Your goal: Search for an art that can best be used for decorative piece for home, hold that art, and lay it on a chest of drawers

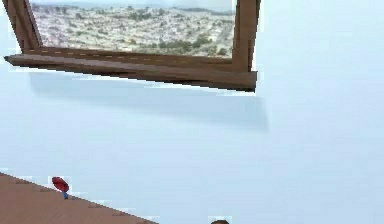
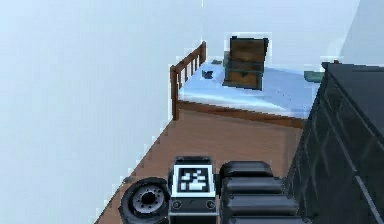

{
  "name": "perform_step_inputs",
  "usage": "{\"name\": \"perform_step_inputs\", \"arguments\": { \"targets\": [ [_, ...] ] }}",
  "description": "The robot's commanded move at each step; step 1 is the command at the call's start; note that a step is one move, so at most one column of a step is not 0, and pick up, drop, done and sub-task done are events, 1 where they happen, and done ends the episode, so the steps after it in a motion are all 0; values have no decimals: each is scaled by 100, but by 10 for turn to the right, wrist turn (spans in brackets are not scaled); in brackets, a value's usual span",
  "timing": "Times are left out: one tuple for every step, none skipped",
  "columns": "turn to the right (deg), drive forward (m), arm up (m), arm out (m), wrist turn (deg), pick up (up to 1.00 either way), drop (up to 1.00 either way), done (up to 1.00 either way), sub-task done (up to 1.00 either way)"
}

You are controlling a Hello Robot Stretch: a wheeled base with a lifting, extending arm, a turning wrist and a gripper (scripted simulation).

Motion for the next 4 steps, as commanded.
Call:
{"name": "perform_step_inputs", "arguments": {
  "targets": [
    [150,0,0,0,0,0,0,0,0],
    [-90,0,0,0,0,0,0,0,0],
    [150,0,0,0,0,0,0,0,0],
    [-300,0,0,0,0,0,0,0,0]
  ]
}}
